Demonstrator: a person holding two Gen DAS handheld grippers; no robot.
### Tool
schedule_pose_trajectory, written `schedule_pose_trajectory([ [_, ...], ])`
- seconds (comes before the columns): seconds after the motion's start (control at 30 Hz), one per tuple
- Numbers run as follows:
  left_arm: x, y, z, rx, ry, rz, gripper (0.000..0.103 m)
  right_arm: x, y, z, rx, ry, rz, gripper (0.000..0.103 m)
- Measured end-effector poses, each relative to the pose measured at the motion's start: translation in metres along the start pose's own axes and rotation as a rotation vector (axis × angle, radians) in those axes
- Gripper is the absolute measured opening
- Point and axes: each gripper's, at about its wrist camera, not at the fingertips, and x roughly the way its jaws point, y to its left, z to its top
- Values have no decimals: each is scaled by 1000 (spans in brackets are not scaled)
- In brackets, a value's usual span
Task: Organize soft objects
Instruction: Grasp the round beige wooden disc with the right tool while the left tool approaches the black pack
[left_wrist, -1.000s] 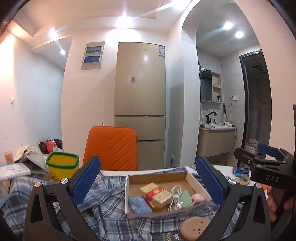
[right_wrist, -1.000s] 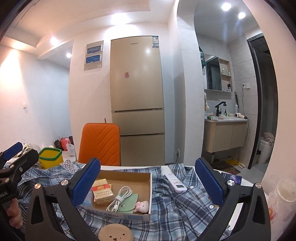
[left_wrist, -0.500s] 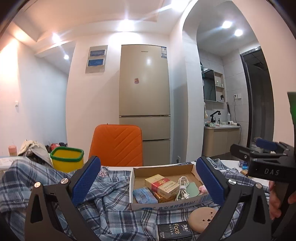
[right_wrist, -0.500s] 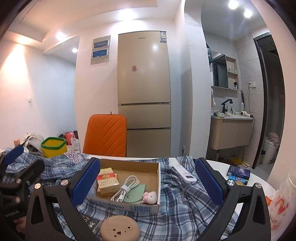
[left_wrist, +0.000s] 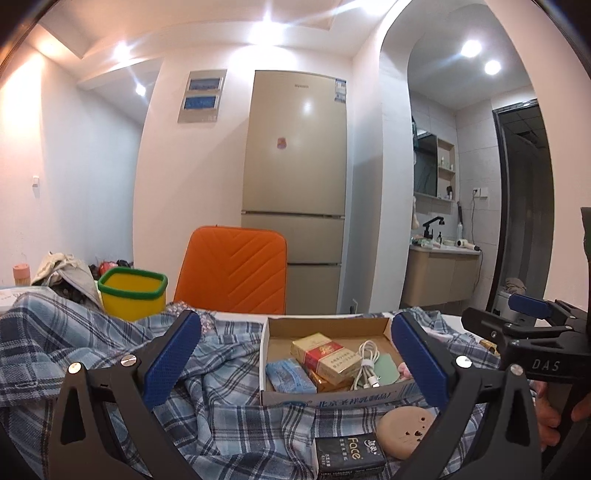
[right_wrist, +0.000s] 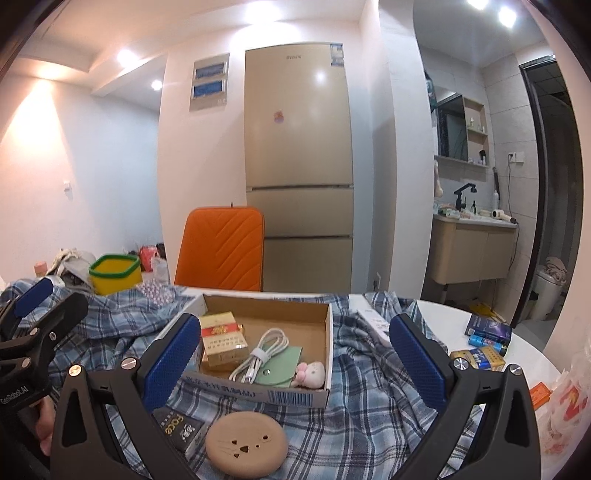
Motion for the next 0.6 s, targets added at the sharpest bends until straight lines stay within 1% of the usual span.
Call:
schedule_pose_trajectory([
  [0.1, 1, 0, 0, -6, 6, -1, 103, 7, 3, -2, -14, 49, 5, 103],
  [0.2, 2, 0, 0, -6, 10, -2, 103, 19, 8, -6, -29, 125, -17, 103],
  [0.27, 5, 0, 0, -5, 25, -4, 103, 26, 8, -10, -27, 173, 21, 103],
  [0.33, 8, 1, 1, -5, 53, -17, 103, 35, 10, -13, -22, 242, 52, 103],
  [0.43, 20, 1, 2, 13, 152, -30, 103, 46, 13, -20, -15, 327, 86, 103],
  [0.57, 32, 4, -2, 0, 278, -56, 103, 58, 20, -35, -13, 428, 135, 103],
  [0.6, 33, 5, -3, -3, 299, -60, 103, 61, 22, -38, -21, 452, 144, 103],
])
